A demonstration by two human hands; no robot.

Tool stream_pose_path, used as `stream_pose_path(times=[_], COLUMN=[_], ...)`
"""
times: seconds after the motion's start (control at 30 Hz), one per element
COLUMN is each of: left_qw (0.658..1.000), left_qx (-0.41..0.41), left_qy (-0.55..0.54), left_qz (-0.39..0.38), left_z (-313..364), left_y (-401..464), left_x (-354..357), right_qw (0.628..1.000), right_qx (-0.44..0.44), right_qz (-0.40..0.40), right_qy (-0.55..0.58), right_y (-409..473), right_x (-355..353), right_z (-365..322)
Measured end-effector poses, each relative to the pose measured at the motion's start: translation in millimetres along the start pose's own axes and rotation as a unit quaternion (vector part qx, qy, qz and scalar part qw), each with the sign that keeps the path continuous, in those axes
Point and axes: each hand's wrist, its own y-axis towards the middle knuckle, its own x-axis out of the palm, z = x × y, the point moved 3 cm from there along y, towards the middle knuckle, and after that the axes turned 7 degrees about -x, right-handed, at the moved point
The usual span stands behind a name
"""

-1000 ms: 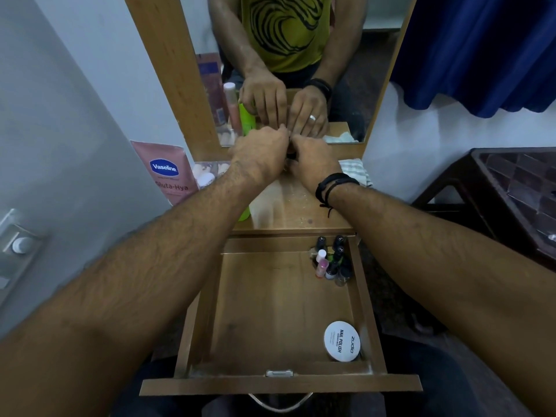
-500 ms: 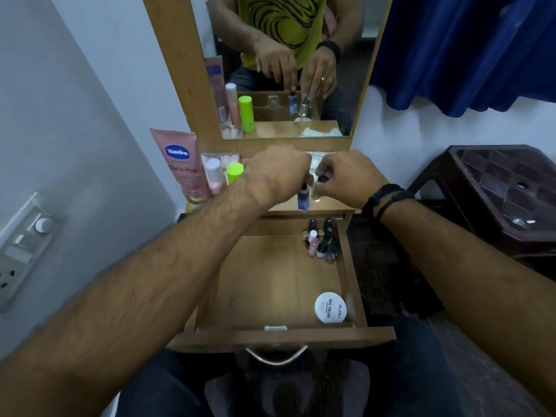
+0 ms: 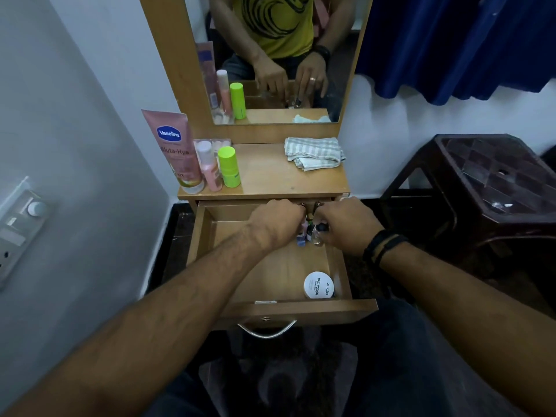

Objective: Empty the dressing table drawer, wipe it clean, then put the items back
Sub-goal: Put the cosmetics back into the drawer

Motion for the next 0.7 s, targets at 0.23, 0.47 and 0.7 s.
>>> stream_pose_path(times=[0.23,0.47,0.7], left_qw=[1.0,1.0,1.0], left_qx=[-0.011,-0.009,-0.004], left_qy=[0.02,0.019,0.005], left_qz=[-0.003,0.007,0.006], left_z=[7.1,9.7,10.8], left_y=[2.4,8.4,11.2], left_x=[23.0,30.7,31.6], right_qw=[0.999,0.996,0.996], right_qx=[-0.016,-0.028,-0.013], right_qz=[0.023,0.065,0.072], right_qy=[-0.031,-0.051,-0.054], right_y=[-0.1,1.6,-1.1], right_x=[33.8,48.3,59.4], right_z=[-2.6,-3.4,-0.9])
